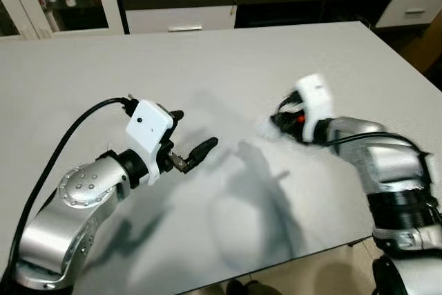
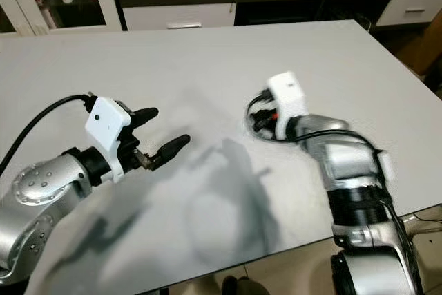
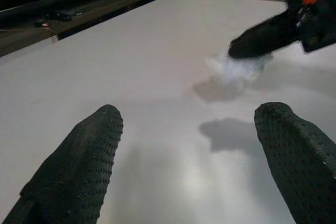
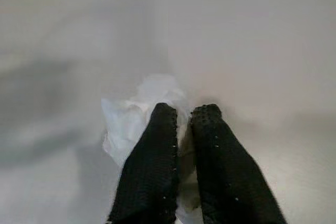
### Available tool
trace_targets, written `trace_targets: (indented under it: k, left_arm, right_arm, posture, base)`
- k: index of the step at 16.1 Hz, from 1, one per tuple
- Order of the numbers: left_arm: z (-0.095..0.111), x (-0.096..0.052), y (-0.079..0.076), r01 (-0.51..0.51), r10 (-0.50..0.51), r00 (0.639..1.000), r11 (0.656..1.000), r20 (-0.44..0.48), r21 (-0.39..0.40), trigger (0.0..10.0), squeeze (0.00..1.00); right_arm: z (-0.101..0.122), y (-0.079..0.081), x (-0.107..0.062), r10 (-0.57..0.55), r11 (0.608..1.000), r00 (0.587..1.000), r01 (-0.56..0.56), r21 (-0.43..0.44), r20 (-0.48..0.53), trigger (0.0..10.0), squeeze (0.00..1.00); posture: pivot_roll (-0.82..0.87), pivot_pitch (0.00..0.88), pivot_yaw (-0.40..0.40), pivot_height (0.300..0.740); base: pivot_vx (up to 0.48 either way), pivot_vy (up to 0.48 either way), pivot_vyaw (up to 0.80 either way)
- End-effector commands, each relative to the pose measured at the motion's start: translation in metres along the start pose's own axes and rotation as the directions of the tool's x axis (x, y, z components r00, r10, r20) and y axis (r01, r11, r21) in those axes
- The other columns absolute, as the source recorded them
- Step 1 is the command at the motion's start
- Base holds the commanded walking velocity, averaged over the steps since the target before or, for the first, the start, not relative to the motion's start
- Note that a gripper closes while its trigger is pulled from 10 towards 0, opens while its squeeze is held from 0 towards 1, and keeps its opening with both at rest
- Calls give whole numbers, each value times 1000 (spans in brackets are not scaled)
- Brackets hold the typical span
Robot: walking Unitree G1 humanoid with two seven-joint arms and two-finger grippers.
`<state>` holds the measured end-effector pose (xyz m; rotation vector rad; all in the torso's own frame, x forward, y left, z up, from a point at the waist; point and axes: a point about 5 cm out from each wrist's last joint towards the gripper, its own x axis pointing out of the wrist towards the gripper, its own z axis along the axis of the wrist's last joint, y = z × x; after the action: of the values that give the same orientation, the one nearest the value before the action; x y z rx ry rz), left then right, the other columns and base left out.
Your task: Picking trash to rubbish bin
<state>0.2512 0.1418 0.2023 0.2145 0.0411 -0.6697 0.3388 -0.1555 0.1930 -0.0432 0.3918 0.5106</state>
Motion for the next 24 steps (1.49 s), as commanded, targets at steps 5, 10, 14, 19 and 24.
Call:
trace_targets:
  k: [5, 10, 14, 19, 24]
  left_arm:
    - [-16, -3, 1, -152, 152, 988, 974, -12, -167, 10000, 0]
    - [-21, 8, 7, -241, 246, 969, 958, 12, -157, 10000, 0]
    - [-27, 8, 2, -293, 298, 955, 943, 9, -155, 10000, 0]
    - [-46, -1, -2, -325, 320, 945, 938, -60, -117, 10000, 0]
    - [-38, -1, -8, -310, 309, 951, 947, -26, -86, 10000, 0]
  right_arm:
    - [14, 1, -37, -179, 939, 917, 51, 341, 356, 0, 0]
    - [10, 24, -48, -324, 930, 826, 190, 313, 461, 10000, 0]
    - [3, 25, -51, -409, 911, 772, 318, 261, 488, 10000, 0]
    - [-9, 27, -48, -443, 897, 756, 374, 237, 482, 10000, 0]
    - [-23, 31, -49, -442, 897, 771, 383, 221, 459, 10000, 0]
  posture:
    - [40, 68, -59, 740]
    - [-38, 64, -36, 740]
    - [-29, 71, -50, 740]
    - [-25, 77, -64, 740]
    - [-10, 89, -76, 740]
  base:
    - [0, 0, 0]
    - [0, 0, 0]
    - [0, 0, 0]
    - [0, 0, -800]
    - [0, 0, -160]
